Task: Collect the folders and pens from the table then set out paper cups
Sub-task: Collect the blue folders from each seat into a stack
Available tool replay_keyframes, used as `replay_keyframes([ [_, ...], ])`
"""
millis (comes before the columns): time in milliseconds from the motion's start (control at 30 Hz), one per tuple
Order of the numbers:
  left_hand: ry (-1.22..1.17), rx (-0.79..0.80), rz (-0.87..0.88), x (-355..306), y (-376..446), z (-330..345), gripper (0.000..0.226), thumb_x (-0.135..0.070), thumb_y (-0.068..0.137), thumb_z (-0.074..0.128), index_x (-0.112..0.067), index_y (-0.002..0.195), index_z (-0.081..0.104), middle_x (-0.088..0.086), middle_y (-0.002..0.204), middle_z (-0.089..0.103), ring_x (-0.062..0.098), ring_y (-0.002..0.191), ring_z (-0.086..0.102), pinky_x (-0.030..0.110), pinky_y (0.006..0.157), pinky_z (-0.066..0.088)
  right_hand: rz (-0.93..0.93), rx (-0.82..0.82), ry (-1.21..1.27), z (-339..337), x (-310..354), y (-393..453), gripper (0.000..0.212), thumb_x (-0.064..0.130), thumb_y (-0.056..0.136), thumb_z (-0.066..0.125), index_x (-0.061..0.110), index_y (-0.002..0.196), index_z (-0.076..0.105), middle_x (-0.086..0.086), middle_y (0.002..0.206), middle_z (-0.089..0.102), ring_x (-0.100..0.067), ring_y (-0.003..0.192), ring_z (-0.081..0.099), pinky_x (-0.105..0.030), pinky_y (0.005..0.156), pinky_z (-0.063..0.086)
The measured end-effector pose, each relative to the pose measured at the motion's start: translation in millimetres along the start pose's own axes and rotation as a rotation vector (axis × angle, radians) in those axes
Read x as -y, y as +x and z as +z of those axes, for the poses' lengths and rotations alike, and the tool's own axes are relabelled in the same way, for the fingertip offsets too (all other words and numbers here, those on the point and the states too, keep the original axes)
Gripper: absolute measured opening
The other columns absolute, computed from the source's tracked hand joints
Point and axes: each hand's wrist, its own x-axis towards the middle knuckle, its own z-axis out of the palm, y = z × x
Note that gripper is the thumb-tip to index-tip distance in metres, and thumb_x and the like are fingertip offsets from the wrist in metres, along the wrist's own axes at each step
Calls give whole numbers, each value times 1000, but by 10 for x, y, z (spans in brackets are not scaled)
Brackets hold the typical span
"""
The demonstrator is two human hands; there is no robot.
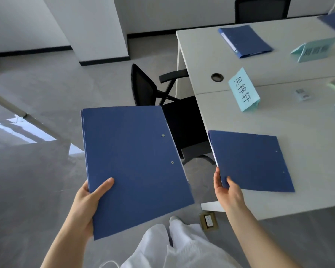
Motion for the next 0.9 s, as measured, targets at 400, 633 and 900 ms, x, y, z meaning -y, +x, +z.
replay_keyframes([
  [400, -46, 12, 21, -95, 159, 374, 23, -34, 92, 63, -18, 107, 66, 5, 95, 77, 25, 77, 75, 35, 63, 57, 250, 449, -144, 551, 35, -583, 96, -8, 36, 93, 6, 125, 60, -16, 101, 72, -25, 81, 75, -31, 59, 61],
  [633, -53, -80, 30, -172, 125, 410, 38, -54, 94, 50, -21, 100, 68, 0, 90, 77, 18, 72, 74, 31, 56, 57, 319, 679, -777, 832, 100, -726, 55, 12, 49, 95, 7, 99, 74, -18, 86, 72, -25, 66, 72, -30, 53, 59],
  [900, -124, -254, -64, -223, 74, 102, 59, -76, 87, 36, -28, 102, 67, 0, 96, 74, 25, 87, 70, 37, 70, 53, 380, 875, -1526, 1219, -1, -727, 36, 11, 88, 57, 5, 124, 56, -17, 106, 72, -33, 77, 72, -34, 64, 60],
])
